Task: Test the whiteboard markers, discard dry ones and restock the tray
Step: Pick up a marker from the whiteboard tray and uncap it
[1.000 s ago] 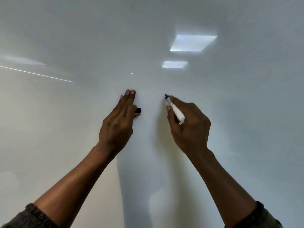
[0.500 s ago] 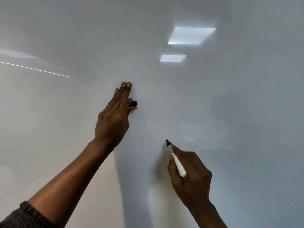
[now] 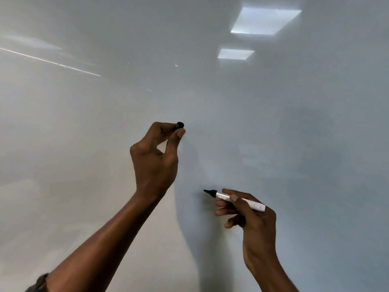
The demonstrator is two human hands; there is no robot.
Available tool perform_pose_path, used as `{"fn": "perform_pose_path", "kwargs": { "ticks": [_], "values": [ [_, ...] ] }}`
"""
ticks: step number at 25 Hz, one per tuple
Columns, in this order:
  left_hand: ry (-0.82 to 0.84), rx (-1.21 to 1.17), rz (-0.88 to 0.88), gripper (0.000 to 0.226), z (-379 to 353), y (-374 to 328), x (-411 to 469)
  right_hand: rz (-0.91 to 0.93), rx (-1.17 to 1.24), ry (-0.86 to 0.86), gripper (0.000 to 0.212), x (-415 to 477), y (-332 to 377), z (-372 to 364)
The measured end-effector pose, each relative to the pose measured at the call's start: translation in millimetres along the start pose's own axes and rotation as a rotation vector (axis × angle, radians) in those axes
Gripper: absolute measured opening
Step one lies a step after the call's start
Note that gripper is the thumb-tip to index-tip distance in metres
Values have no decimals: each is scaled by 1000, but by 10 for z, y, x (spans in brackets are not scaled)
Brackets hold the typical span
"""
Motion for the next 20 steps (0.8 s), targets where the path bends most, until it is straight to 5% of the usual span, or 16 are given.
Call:
{"fn": "perform_pose_path", "kwargs": {
  "ticks": [4,8,20],
  "values": [
    [-32,-350,687,19,292,231,-783,-52,56,63,19,-150,13,-160],
    [-134,-486,1087,32,641,446,-1382,-67,22,149,18,-368,-183,-307],
    [-445,-508,1388,24,1519,691,-2255,-75,-279,419,13,-1289,-1018,-661]
  ]
}}
Point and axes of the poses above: each hand's wrist, its own x-axis towards the middle knuckle, its own z-axis out of the back of the hand, y = z × x, the point moved 4 cm from there along x, towards the middle knuckle, and after that the axes turned 2 degrees about -y, right-handed, at the moved point
